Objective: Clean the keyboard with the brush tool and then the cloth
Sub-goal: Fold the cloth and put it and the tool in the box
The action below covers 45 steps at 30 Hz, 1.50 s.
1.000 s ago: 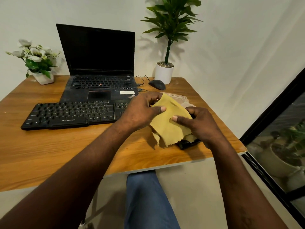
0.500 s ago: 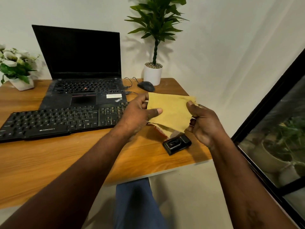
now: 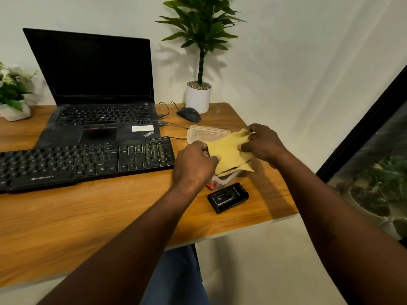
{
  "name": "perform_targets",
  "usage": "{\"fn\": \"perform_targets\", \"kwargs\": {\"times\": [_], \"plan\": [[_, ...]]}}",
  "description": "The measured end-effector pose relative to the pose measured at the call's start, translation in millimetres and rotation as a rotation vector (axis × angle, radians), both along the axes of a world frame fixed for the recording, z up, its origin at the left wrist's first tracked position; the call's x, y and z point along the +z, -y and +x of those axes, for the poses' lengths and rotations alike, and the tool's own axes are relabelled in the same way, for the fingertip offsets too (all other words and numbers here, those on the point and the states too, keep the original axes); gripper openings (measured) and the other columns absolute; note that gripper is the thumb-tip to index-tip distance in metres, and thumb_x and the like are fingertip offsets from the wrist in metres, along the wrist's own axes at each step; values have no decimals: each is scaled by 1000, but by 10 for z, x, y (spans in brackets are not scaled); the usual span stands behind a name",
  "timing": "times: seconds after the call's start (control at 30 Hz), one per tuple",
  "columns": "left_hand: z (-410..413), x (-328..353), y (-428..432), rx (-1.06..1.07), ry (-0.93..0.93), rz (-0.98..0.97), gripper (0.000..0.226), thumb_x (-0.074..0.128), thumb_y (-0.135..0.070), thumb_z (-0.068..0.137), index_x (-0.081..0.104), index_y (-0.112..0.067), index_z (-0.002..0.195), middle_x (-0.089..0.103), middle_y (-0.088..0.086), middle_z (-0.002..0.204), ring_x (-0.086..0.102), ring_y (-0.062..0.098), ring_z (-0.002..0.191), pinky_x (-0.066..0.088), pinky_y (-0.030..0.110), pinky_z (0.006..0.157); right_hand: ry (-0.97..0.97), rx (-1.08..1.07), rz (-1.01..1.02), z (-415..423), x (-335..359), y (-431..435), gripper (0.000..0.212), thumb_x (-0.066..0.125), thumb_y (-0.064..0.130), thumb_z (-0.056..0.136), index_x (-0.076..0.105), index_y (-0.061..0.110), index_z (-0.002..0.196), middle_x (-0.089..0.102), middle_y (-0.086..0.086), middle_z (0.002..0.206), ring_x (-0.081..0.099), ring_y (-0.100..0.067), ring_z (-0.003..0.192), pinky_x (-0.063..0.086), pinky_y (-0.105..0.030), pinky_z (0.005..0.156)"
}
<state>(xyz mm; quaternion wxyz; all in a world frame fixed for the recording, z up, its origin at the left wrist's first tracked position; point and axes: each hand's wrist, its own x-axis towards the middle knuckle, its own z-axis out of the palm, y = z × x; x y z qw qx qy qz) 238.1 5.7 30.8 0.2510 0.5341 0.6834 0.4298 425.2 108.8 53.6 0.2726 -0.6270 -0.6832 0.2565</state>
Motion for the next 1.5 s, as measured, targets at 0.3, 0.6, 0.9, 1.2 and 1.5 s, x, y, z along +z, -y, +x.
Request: {"fn": "perform_targets", "kwargs": {"times": [0.3, 0.6, 0.9, 1.2, 1.5], "plan": [[10, -32, -88, 1, -393, -119, 66, 79, -25, 80, 36, -21, 131, 65, 0, 90, 66, 25, 82, 60, 40, 68, 370, 235, 102, -110, -67, -27, 49, 81, 17, 74, 63, 25, 119, 62, 5, 94, 61, -19, 89, 40, -24, 61], [-271, 54, -259, -159, -223, -247, 84, 85, -21, 76, 38, -31, 144, 60, -4, 96, 63, 21, 92, 60, 45, 81, 433, 282, -91, -119, 117, 119, 33, 89, 26, 76, 66, 27, 100, 72, 7, 87, 70, -8, 78, 50, -28, 63], [-259, -14, -257, -26, -474, -91, 17, 72, -30, 86, 63, -31, 101, 66, -6, 95, 58, 23, 106, 32, 43, 88, 397, 201, -25, -170, 20, 208, 30, 89, 32, 75, 66, 23, 91, 72, 2, 89, 71, -16, 80, 61, -43, 80], [-215, 24, -241, -3, -855, -179, 46, 70, -34, 89, 60, -20, 132, 49, 10, 136, 48, 34, 126, 49, 49, 92, 640, 69, 153, -312, -172, 295, 31, 80, 30, 80, 58, 25, 101, 66, -2, 94, 62, -25, 86, 55, -34, 68], [-253, 101, -300, -91, -691, -159, 45, 74, -38, 90, 57, -30, 130, 51, 9, 128, 57, 36, 116, 55, 47, 84, 650, 117, 222, -353, -32, 294, 21, 79, 41, 82, 62, 30, 88, 66, 2, 89, 61, -21, 84, 51, -32, 65]]}}
